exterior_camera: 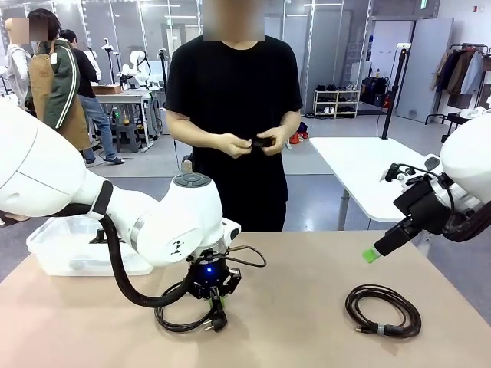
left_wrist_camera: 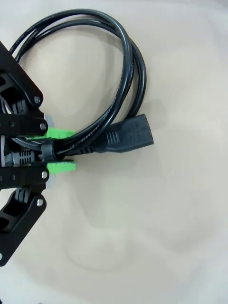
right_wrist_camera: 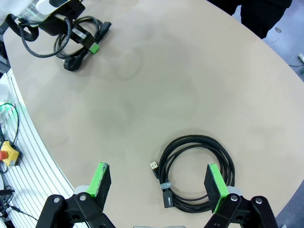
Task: Organize and store the cables.
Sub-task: Place the Power Cable into the Organizing box.
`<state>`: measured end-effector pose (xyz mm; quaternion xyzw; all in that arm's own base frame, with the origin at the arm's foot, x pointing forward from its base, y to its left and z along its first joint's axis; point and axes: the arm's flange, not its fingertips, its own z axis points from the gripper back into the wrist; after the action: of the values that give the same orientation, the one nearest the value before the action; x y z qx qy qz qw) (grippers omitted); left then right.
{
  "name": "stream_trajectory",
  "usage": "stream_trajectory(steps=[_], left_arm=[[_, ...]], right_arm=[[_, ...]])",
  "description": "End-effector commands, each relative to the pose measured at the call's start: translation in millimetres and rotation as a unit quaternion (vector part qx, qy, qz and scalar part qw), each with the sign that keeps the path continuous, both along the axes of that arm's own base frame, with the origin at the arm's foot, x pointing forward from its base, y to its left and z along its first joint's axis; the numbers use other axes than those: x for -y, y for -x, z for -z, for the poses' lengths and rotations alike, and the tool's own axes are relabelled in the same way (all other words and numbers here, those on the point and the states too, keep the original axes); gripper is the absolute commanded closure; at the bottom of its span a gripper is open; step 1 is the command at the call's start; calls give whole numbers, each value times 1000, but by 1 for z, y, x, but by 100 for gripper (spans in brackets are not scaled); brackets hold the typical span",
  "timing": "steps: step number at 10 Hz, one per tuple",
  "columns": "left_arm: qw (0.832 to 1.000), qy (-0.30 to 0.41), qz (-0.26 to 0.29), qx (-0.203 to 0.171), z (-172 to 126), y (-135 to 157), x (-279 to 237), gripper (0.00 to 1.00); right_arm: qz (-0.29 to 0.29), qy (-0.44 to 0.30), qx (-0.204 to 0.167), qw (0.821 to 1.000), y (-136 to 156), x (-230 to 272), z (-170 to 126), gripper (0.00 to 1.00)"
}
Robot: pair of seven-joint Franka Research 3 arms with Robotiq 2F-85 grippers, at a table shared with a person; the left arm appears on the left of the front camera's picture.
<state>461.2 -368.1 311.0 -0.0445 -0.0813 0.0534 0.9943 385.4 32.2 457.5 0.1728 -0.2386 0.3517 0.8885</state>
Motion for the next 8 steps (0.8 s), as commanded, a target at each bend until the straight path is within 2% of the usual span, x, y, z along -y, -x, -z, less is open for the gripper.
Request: stream_trajectory(steps=[1, 2, 3, 4, 6, 8], left_arm=[[1000, -11, 5, 5, -10, 2, 5, 100], [1000, -11, 4, 6, -19, 4, 2, 100], [1000, -7, 29, -3, -29, 8, -1, 100], [998, -18, 58, 5, -49, 15, -7, 96], [994, -23, 103, 15, -99, 32, -27, 96], [993, -32, 113, 25, -127, 49, -37, 96]], right_arm=[[5, -6, 3, 1000, -3, -3, 0, 0], [5, -6, 3, 1000, -3, -3, 0, 0], [5, -6, 3, 1000, -3, -3, 0, 0], [5, -6, 3, 1000, -3, -3, 0, 0], [5, -6, 3, 1000, -3, -3, 0, 0], [5, -6, 3, 1000, -3, -3, 0, 0]])
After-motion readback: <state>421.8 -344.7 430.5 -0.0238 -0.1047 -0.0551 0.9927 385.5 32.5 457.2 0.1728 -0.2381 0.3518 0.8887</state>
